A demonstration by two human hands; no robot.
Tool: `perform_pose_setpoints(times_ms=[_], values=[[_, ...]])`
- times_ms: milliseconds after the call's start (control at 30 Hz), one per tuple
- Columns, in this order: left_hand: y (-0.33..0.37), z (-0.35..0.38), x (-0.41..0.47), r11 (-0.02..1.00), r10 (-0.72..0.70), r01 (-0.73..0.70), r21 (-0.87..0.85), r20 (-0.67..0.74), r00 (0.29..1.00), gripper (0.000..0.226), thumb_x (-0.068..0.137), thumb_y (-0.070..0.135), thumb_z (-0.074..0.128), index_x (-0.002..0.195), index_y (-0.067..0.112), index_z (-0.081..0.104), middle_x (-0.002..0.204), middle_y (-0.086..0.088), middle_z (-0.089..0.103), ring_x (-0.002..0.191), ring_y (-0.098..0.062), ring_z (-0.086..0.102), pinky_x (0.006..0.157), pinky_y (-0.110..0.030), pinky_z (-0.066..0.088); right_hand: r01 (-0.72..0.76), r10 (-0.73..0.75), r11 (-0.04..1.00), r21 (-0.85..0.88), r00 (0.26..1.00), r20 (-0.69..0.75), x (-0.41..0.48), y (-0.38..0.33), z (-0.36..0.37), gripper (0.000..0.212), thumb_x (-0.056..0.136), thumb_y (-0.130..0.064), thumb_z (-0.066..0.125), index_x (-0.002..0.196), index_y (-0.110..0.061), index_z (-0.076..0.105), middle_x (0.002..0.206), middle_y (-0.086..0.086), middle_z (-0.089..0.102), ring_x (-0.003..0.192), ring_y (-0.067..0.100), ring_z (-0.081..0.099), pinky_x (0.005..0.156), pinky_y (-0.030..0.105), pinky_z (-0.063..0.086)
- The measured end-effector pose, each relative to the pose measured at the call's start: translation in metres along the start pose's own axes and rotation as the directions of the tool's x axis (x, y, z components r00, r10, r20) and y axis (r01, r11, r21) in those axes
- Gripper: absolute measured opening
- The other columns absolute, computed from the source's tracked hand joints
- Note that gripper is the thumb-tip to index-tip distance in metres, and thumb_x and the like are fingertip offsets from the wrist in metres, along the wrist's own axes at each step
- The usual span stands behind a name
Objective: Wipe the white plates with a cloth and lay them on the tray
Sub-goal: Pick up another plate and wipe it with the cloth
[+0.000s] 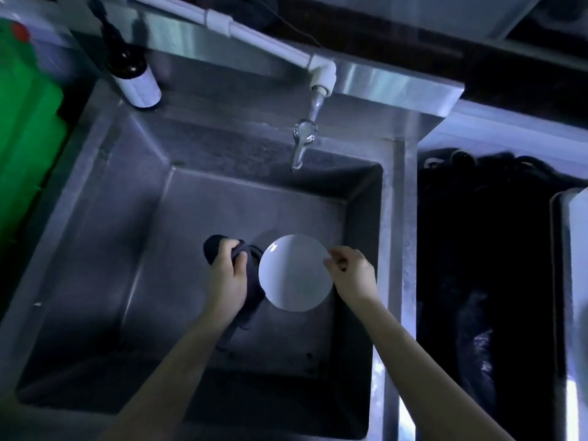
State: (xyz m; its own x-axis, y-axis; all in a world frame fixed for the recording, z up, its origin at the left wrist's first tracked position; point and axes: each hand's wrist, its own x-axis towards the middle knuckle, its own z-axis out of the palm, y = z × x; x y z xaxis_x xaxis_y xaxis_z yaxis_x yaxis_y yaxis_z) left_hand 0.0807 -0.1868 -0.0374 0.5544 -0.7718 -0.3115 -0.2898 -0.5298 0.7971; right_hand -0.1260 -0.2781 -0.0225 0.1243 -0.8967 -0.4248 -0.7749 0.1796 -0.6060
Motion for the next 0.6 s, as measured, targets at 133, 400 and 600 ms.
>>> perform_pose_setpoints(times_ms=[133,400,600], values=[[-0.018,0.046,0.020,0.999,-0.040,0.040,0.017,0.000,0.999,0.017,0.103,0.010,0.042,0.117,0.002,0.048,0.098,-0.005,0.054,0.086,-0.022,0.052,0.071,-0.028,0.033,-0.049,0.060,0.994,-0.102,0.992,0.109,0.032,0.020,0.020,0.045,0.096,-0.027,0.063,0.139,-0.018,0.055,0.127,0.010,0.055,0.109,0.023,0.057,0.086,0.026,0.044],[-0.062,0.125,0.052,0.987,-0.142,0.117,0.111,0.249,0.958,0.020,0.104,0.014,0.040,0.123,0.011,0.043,0.084,-0.004,0.056,0.070,-0.014,0.055,0.055,-0.022,0.037,-0.123,0.167,0.976,-0.181,0.954,0.250,0.084,0.061,0.065,0.062,0.099,-0.022,0.058,0.154,-0.019,0.031,0.155,0.013,0.032,0.138,0.032,0.039,0.114,0.041,0.036],[-0.076,0.152,0.058,0.989,-0.104,0.073,0.131,0.249,0.963,0.016,0.101,0.005,0.043,0.117,0.005,0.049,0.108,-0.004,0.051,0.089,-0.013,0.053,0.075,-0.019,0.037,-0.208,0.283,0.931,-0.301,0.931,0.231,0.097,0.080,0.090,0.071,0.099,-0.025,0.058,0.158,-0.021,0.018,0.159,0.009,0.022,0.141,0.032,0.031,0.113,0.046,0.037]])
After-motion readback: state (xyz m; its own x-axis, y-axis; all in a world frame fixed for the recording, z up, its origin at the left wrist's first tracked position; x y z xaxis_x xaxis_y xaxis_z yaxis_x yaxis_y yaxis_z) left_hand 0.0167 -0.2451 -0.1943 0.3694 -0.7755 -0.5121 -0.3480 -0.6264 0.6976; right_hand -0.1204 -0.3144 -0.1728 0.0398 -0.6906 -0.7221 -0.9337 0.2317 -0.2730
